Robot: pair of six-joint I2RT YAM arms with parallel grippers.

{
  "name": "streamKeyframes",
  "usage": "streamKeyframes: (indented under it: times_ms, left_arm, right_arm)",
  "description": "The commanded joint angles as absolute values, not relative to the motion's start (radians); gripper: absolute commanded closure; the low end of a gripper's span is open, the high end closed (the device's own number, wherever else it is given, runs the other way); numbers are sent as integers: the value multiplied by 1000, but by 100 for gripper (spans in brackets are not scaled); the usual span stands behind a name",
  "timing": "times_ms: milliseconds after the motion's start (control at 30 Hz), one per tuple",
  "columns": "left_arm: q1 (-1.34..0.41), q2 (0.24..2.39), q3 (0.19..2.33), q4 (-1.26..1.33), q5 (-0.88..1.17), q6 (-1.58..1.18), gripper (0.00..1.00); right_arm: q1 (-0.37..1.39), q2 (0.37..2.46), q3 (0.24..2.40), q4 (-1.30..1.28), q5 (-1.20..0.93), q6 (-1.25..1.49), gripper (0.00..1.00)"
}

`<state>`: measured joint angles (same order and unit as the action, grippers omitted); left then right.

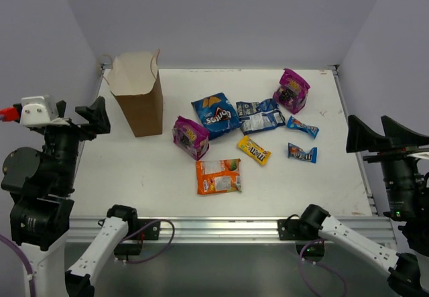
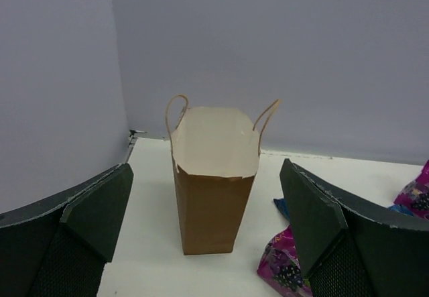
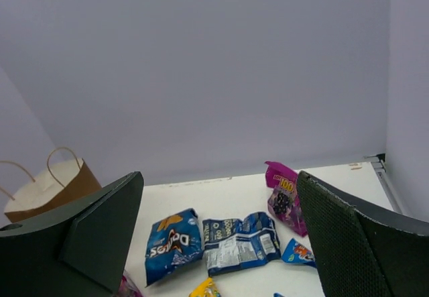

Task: Take the snacks out of the paper bag

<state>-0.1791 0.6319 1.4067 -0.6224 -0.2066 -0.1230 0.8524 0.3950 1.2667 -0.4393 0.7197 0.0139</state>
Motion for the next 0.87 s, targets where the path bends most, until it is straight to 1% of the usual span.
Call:
streamKeyframes:
  times_ms: [0, 300, 567, 833]
  left_arm:
    - [-204, 600, 1428, -643, -362, -74, 0]
    - [-222, 572, 1338, -623, -385, -113, 0]
    - [-222, 560, 1273, -548, -361, -129, 0]
    - [-225, 563, 1235, -537, -337, -127, 0]
  right_arm:
    - [854, 370, 1249, -425, 779, -52, 1]
    - [854, 318, 1216, -423, 765, -67, 1]
    - [854, 341, 1209, -423, 762, -71, 1]
    - [854, 383, 1198, -411, 739, -69, 1]
